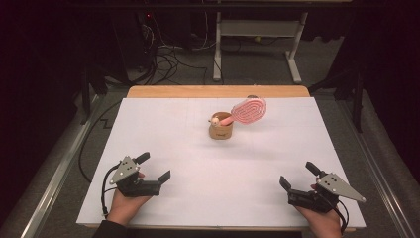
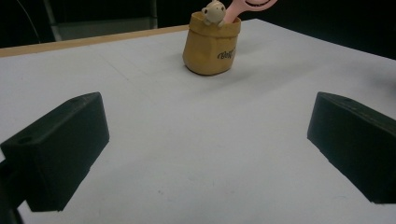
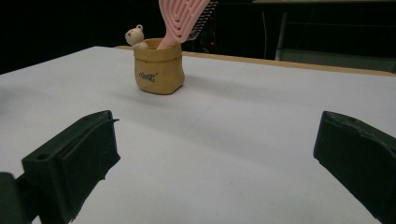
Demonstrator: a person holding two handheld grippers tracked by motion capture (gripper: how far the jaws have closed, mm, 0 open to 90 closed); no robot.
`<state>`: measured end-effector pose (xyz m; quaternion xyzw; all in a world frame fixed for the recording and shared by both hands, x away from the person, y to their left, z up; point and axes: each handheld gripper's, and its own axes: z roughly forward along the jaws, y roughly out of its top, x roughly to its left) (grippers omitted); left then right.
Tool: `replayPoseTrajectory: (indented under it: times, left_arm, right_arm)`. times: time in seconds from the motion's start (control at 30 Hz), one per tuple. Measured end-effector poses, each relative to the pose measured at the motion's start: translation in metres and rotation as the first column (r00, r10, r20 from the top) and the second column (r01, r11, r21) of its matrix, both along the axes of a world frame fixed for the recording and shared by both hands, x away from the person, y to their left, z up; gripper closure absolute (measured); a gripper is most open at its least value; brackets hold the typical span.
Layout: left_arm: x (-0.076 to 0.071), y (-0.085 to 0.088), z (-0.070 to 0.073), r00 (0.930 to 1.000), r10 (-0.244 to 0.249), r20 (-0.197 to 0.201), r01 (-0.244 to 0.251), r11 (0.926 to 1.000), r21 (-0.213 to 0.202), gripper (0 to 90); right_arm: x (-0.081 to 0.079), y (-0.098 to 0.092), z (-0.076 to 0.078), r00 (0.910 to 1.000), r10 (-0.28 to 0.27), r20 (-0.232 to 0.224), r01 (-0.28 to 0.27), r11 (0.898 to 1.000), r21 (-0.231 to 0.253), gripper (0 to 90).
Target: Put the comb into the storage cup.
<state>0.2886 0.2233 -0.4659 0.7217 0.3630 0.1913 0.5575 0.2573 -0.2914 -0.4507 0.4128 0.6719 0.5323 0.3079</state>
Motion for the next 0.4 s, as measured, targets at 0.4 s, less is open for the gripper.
replayPoseTrajectory:
  times: [0.4]
  left_arm:
    - [0.0016,0.0038,0.0024,1.0000,0.009,0.000,-0.009,0.9999,-0.015,0.0]
  right_arm:
    - [0.0006,0.0001,-0.0023,0.9998,-0.019,-0.010,0.019,1.000,-0.004,0.2]
